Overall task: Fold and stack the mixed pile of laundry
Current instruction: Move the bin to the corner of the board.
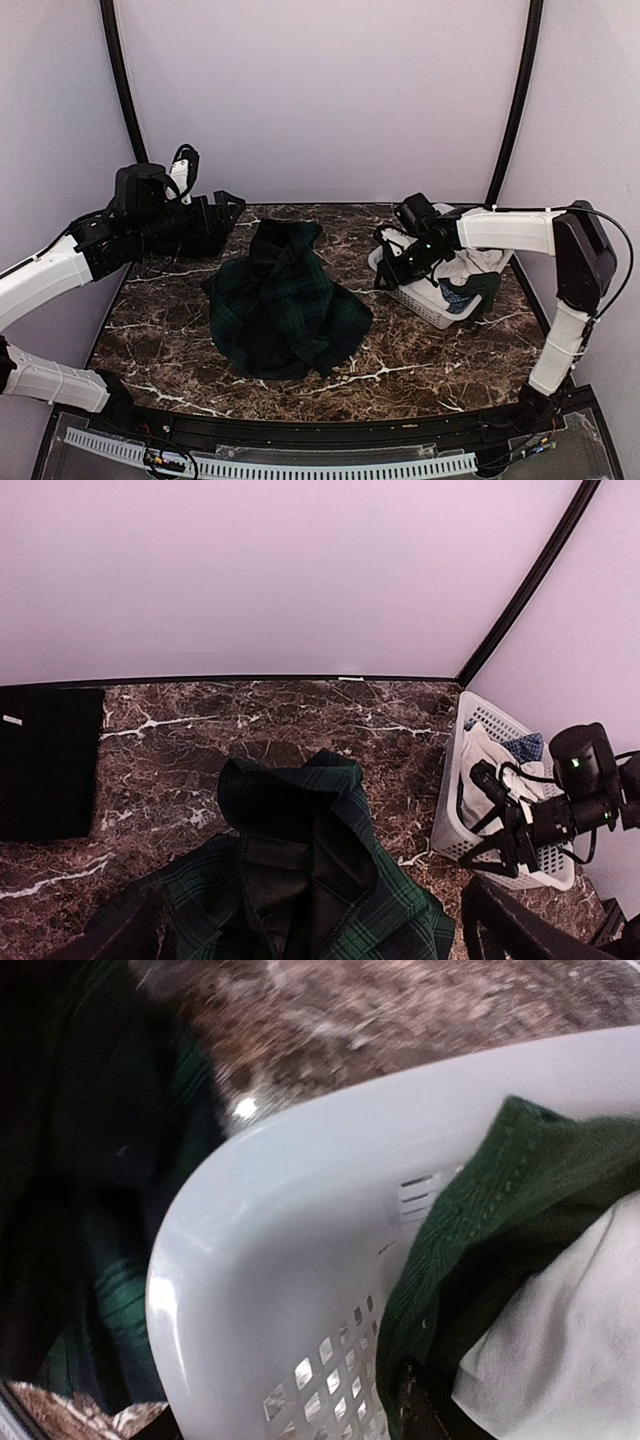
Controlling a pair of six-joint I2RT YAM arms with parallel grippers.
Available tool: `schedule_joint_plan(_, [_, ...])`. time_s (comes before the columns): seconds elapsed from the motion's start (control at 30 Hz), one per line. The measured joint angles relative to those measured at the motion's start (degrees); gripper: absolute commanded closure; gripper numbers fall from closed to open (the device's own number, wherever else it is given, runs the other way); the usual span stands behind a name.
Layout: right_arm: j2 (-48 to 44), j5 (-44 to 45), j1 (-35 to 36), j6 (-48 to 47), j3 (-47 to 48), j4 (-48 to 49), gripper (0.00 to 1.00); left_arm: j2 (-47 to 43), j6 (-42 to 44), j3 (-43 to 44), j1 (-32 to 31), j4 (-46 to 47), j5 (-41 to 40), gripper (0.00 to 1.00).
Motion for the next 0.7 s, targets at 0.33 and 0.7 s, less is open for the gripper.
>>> schedule_joint_plan(0.33, [18.2, 1.0, -14.0, -5.7, 22.7, 1.0, 0.44, 0.0, 0.3, 0.0, 0.1, 0.8, 0.0, 0.01])
schedule_joint_plan(0.7, [27.5, 4.1, -23.8, -11.8, 43.3, -3.1, 0.24, 4.5, 0.7, 0.6, 0.2, -2.1, 3.1, 0.01])
